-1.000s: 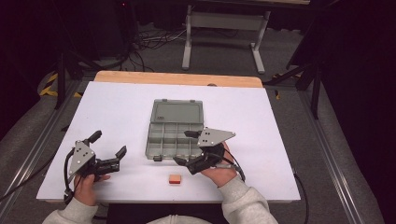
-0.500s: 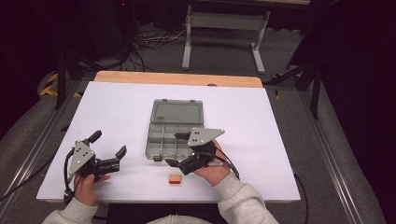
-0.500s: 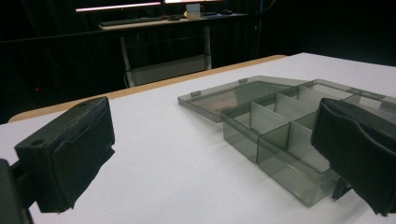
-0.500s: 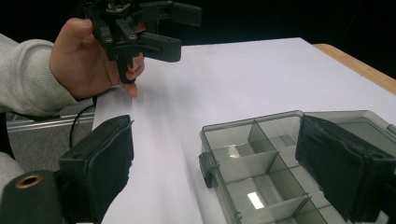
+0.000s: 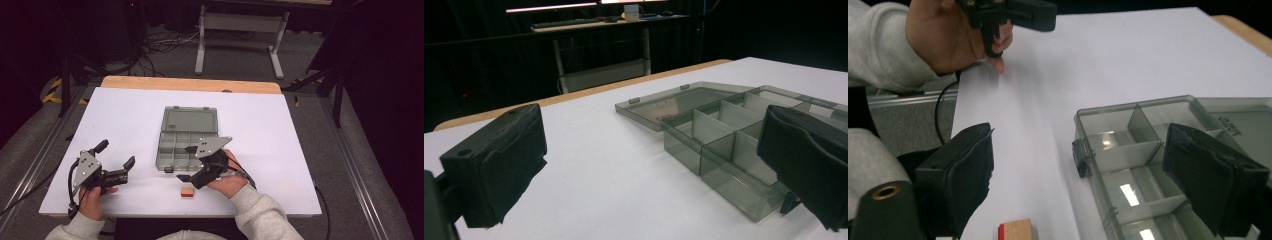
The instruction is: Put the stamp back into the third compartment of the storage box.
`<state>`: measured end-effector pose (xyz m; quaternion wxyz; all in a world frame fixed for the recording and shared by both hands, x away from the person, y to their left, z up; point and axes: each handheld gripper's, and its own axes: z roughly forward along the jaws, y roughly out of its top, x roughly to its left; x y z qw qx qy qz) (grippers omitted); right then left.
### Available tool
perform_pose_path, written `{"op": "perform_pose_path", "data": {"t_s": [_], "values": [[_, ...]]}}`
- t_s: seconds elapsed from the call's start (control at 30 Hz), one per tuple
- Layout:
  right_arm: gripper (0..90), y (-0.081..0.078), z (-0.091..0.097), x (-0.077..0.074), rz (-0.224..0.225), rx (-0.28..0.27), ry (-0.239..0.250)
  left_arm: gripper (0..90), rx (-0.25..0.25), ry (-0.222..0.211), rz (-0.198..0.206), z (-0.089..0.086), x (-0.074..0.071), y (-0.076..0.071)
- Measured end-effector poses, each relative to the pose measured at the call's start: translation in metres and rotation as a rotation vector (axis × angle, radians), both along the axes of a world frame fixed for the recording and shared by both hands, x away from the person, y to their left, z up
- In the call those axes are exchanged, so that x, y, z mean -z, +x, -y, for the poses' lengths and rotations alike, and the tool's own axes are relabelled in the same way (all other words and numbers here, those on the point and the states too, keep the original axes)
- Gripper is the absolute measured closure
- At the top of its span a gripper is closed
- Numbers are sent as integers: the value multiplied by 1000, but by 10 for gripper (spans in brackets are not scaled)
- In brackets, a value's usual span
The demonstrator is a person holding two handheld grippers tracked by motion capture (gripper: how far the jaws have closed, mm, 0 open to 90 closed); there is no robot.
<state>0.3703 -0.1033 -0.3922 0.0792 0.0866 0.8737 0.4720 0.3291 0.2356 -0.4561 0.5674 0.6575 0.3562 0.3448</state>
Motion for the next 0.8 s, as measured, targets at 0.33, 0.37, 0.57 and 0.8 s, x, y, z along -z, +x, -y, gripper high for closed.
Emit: {"op": "perform_pose_path", "data": {"t_s": [0.33,0.37,0.57,0.8], "values": [[187,1,-3,1,-54,-43,-98,6,0,1,1,0,0,0],[189,1,-3,1,-56,-47,-106,6,0,0,1,0,0,0],[205,1,-6,3,-74,-64,-153,6,1,1,-1,-1,0,0],[219,1,-9,7,-91,-83,-207,6,1,2,0,-1,0,0]]}}
